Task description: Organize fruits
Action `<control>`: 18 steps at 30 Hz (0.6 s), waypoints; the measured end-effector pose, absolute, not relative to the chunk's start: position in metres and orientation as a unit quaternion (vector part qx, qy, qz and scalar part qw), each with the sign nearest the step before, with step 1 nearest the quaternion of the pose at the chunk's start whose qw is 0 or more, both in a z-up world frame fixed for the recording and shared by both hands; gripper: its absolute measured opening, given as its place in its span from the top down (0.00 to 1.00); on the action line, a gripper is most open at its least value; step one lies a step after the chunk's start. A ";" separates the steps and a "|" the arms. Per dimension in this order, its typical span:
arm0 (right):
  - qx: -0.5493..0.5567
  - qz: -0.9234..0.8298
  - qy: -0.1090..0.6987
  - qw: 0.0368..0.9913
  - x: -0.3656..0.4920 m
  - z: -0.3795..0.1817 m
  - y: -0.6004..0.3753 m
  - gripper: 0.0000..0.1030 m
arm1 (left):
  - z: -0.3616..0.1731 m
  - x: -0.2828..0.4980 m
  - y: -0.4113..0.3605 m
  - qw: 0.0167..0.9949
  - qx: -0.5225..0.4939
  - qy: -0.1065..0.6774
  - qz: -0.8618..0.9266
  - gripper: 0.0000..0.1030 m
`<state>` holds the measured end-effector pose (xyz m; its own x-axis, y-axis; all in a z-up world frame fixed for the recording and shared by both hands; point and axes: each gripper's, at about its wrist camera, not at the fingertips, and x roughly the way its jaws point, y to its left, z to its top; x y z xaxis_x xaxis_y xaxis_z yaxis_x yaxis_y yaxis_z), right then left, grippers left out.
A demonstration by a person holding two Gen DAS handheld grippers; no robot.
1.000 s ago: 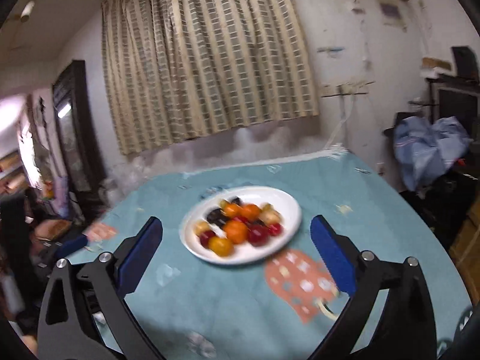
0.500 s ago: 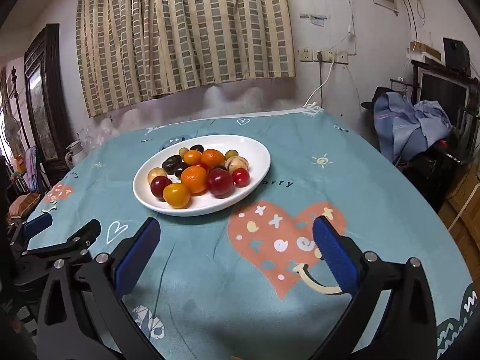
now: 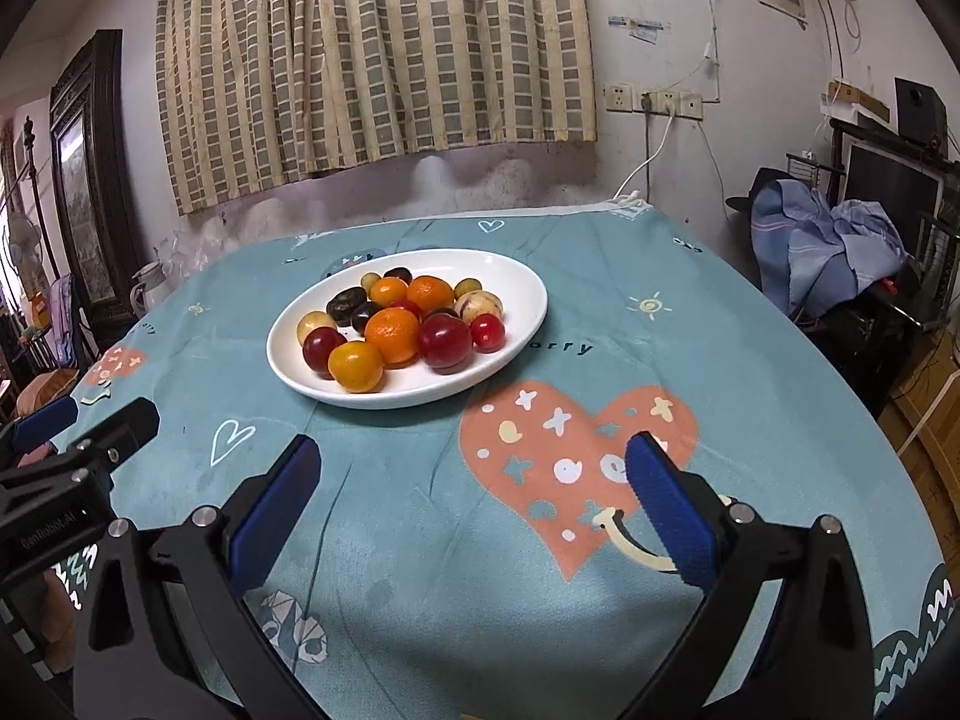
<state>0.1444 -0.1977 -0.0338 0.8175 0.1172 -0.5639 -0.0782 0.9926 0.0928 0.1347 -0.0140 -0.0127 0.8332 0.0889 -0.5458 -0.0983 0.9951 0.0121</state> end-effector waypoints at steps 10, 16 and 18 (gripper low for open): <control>0.029 0.056 0.303 0.951 0.142 -0.036 -0.193 0.01 | -0.014 0.135 -0.019 0.957 0.006 0.285 0.048 0.02; 0.028 0.058 0.303 0.951 0.141 -0.036 -0.193 0.01 | -0.014 0.135 -0.022 0.957 0.013 0.286 0.045 0.02; 0.027 0.058 0.303 0.951 0.141 -0.035 -0.193 0.01 | -0.015 0.135 -0.023 0.957 0.014 0.287 0.043 0.02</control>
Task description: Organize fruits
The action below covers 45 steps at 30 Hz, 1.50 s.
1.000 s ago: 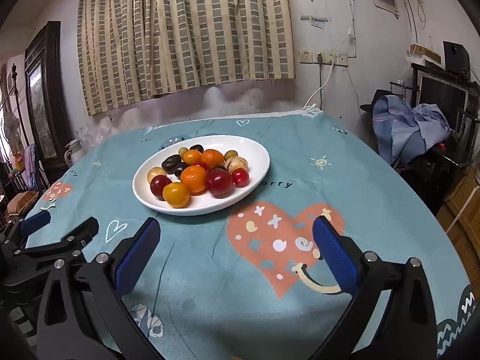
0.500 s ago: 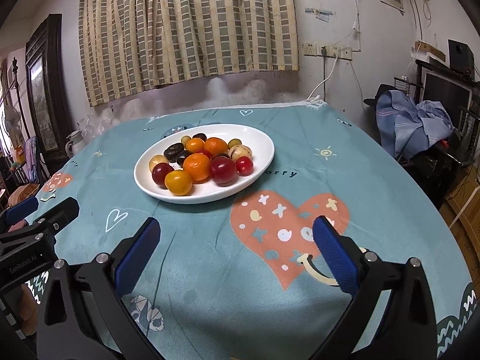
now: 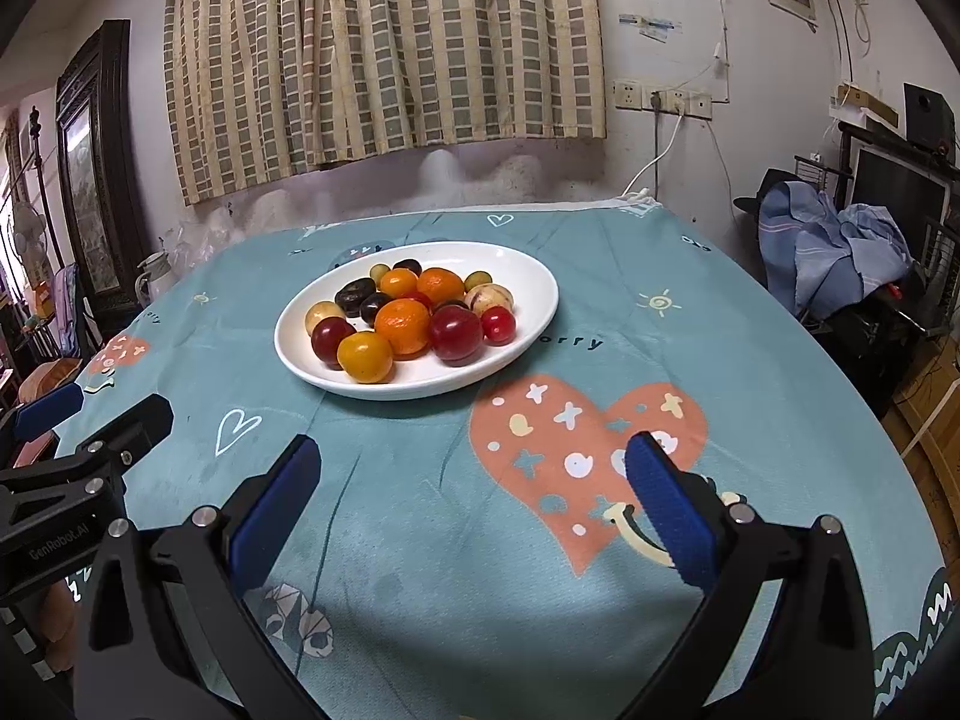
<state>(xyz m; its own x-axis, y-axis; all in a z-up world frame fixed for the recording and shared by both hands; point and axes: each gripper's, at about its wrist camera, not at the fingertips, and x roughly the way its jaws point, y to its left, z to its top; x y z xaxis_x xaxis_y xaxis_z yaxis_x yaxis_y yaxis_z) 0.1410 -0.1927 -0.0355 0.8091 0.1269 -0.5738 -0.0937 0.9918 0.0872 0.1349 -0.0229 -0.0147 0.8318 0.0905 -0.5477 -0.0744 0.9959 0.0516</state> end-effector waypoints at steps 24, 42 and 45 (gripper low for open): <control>0.030 0.059 0.303 0.951 0.141 -0.036 -0.193 0.01 | -0.016 0.134 -0.027 0.956 0.018 0.290 0.035 0.02; 0.032 0.058 0.303 0.951 0.141 -0.036 -0.196 0.01 | -0.016 0.133 -0.027 0.957 0.018 0.289 0.035 0.02; 0.032 0.058 0.303 0.951 0.141 -0.036 -0.196 0.01 | -0.016 0.134 -0.028 0.957 0.021 0.288 0.038 0.02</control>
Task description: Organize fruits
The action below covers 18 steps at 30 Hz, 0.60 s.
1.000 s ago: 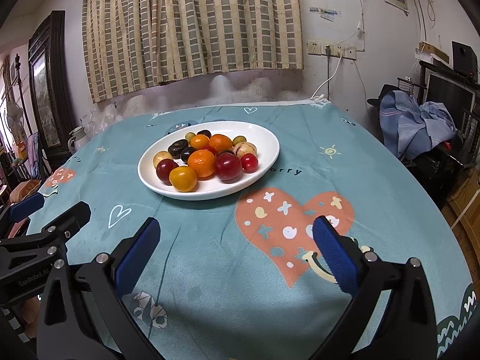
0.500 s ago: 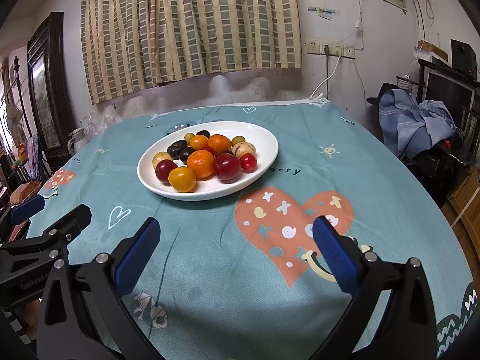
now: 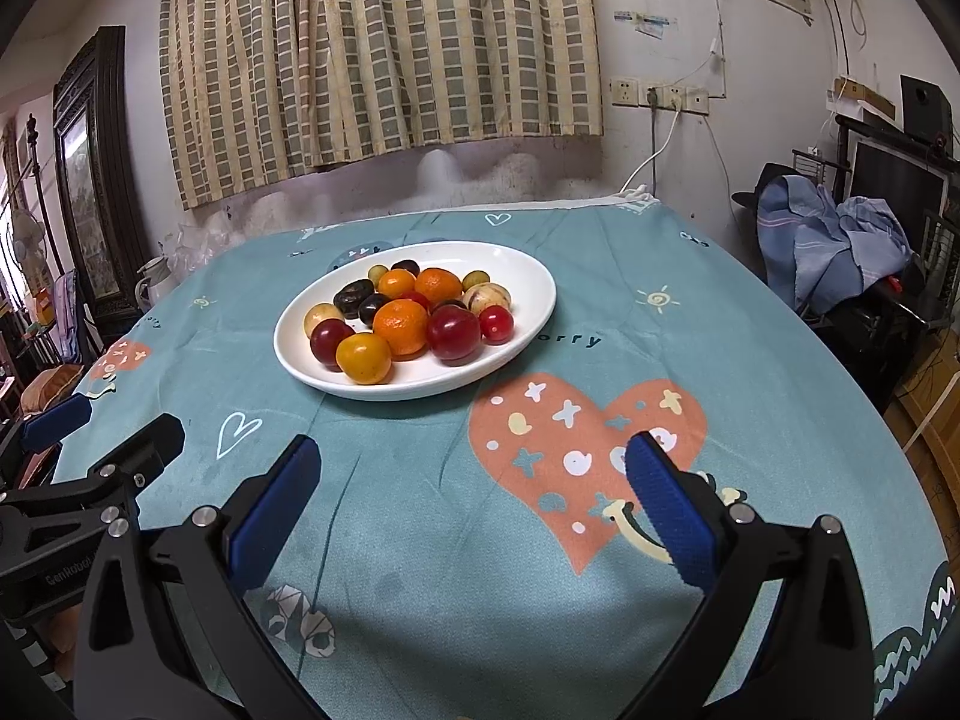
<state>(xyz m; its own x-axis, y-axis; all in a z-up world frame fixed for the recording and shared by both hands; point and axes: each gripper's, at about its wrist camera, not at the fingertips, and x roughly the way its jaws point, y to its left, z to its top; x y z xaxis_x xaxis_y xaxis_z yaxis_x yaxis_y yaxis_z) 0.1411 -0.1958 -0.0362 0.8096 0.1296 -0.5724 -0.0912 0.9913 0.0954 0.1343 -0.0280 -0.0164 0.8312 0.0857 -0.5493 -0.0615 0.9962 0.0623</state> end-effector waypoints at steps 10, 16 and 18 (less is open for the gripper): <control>0.040 0.055 0.302 0.951 0.140 -0.039 -0.200 0.01 | -0.019 0.135 -0.027 0.957 0.022 0.288 0.025 0.02; 0.045 0.052 0.305 0.950 0.139 -0.038 -0.201 0.01 | -0.019 0.133 -0.026 0.958 0.025 0.286 0.022 0.02; 0.045 0.052 0.305 0.950 0.139 -0.038 -0.201 0.01 | -0.019 0.134 -0.026 0.958 0.025 0.286 0.021 0.02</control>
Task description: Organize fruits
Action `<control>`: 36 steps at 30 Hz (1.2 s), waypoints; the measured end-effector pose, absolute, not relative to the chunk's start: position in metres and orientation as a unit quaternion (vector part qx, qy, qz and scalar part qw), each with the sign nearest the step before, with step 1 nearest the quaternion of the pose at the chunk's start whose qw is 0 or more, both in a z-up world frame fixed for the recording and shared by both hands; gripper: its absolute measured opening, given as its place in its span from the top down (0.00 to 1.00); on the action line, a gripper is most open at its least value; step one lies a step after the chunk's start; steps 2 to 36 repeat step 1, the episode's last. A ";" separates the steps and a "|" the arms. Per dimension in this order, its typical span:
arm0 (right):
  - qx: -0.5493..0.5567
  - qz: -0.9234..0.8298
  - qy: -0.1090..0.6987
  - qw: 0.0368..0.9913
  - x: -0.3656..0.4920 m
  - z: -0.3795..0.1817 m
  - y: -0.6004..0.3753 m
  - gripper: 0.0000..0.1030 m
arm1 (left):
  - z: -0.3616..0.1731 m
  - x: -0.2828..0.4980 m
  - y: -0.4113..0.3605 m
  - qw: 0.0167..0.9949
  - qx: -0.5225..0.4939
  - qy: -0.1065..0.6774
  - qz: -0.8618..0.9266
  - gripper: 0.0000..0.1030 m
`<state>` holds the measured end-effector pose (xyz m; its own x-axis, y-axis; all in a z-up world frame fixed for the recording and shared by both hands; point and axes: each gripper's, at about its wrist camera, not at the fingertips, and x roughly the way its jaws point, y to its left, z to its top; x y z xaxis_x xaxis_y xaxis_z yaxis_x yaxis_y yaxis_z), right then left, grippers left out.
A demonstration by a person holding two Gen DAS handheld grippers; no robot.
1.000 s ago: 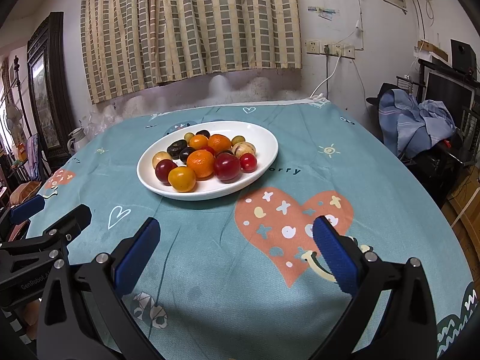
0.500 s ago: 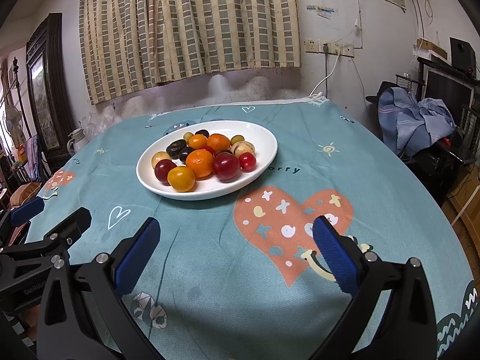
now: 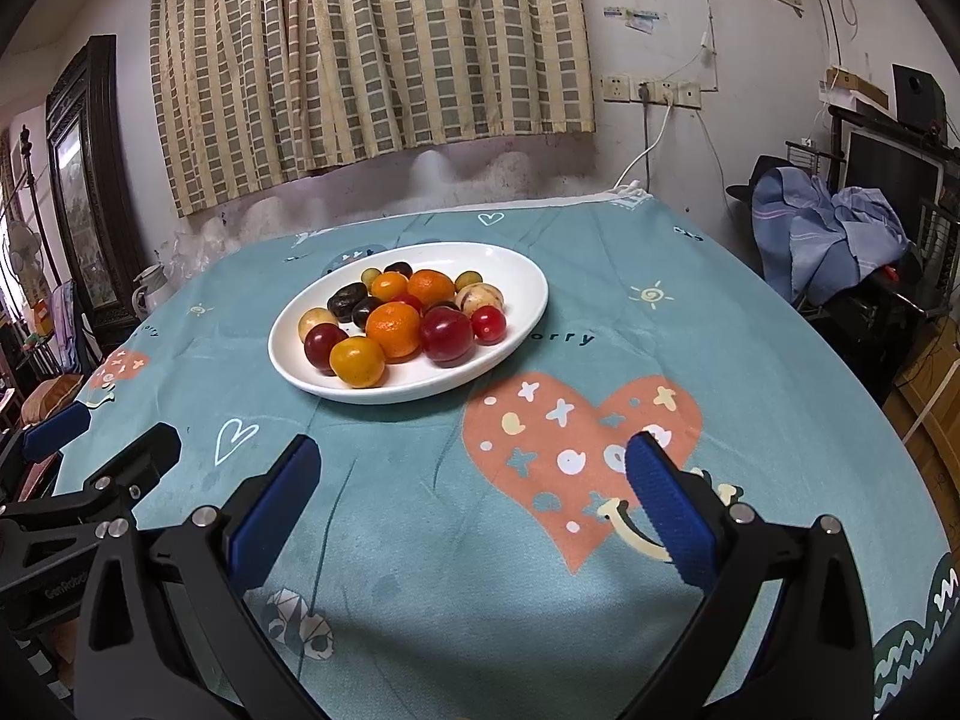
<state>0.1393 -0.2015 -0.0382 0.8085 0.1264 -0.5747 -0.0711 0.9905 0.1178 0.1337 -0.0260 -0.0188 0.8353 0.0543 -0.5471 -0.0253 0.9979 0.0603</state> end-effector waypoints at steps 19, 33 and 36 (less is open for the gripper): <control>0.045 0.052 0.305 0.950 0.139 -0.038 -0.201 0.01 | -0.019 0.134 -0.025 0.957 0.024 0.287 0.019 0.02; 0.045 0.052 0.305 0.950 0.139 -0.038 -0.201 0.01 | -0.019 0.134 -0.025 0.957 0.024 0.287 0.019 0.02; 0.045 0.052 0.305 0.950 0.139 -0.038 -0.201 0.01 | -0.019 0.134 -0.025 0.957 0.024 0.287 0.019 0.02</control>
